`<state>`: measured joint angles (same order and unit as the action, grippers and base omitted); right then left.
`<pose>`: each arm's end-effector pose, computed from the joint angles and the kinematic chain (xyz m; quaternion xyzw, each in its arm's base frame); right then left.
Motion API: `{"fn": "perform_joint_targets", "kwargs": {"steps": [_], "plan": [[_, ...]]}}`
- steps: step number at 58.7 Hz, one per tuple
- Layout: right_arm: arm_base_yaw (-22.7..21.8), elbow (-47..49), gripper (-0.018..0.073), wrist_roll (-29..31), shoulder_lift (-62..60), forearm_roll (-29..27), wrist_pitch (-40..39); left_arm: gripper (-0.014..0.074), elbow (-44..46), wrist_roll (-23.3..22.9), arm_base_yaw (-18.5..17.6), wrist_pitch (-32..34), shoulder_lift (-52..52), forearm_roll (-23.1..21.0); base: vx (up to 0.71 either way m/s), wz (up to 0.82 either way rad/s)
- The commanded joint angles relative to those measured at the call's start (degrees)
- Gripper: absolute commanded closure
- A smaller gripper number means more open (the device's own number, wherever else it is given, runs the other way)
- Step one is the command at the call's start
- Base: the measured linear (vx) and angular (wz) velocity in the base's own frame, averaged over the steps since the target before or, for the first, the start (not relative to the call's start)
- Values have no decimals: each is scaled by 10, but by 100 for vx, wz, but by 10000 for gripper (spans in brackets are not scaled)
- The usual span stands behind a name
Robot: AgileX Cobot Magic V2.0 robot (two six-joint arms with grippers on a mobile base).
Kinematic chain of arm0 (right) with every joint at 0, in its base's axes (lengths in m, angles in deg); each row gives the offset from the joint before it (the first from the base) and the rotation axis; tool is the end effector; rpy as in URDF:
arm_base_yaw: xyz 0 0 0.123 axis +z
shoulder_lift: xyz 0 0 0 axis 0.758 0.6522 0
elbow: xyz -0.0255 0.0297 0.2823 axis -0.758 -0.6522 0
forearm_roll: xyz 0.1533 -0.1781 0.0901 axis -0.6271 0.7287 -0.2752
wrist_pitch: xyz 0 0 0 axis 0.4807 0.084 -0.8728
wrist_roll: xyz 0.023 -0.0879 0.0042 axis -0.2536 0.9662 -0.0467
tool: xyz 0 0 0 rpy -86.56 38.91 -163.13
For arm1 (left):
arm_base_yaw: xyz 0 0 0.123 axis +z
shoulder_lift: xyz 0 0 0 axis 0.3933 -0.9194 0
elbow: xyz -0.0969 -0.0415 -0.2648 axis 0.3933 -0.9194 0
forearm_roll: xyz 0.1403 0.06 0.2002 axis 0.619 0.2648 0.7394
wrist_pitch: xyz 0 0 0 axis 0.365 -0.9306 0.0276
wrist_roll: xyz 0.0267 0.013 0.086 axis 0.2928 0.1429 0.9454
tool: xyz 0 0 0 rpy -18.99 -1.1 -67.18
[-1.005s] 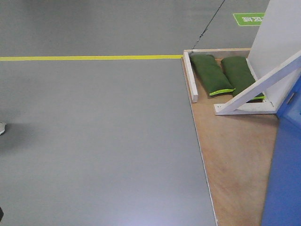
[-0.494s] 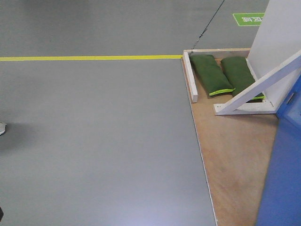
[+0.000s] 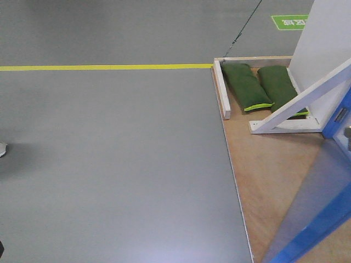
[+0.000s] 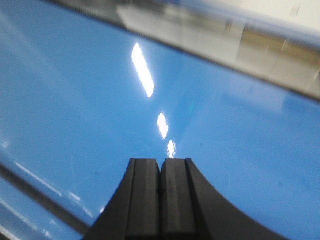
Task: Move to blue door and open it
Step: 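Pull the blue door toward the robot with the right gripper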
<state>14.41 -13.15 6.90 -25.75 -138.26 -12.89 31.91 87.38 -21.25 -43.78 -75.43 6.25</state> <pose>0.1221 -0.0558 0.5348 0.3805 0.4006 0.3553 0.7540 0.0529 0.0038 0.1730 -0.0029 0.7998 0.0327 0.5993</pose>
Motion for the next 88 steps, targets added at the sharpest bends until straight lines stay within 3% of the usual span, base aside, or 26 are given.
{"fn": "perform_joint_targets", "kwargs": {"steps": [1,25,43,64,88], "plan": [[18,18,551,9,-5,-2,49,524,12,-4,-1,47,8,-2,0,0],[37,18,551,9,38,-1,50,524,12,-4,-1,47,8,-2,0,0],[140,18,551,9,125,20,0,524,12,-4,-1,47,8,-2,0,0],[267,18,551,9,180,97,-4,524,12,-4,-1,47,8,-2,0,0],[279,18,551,9,182,101,15,524,12,-4,-1,47,8,-2,0,0]]}}
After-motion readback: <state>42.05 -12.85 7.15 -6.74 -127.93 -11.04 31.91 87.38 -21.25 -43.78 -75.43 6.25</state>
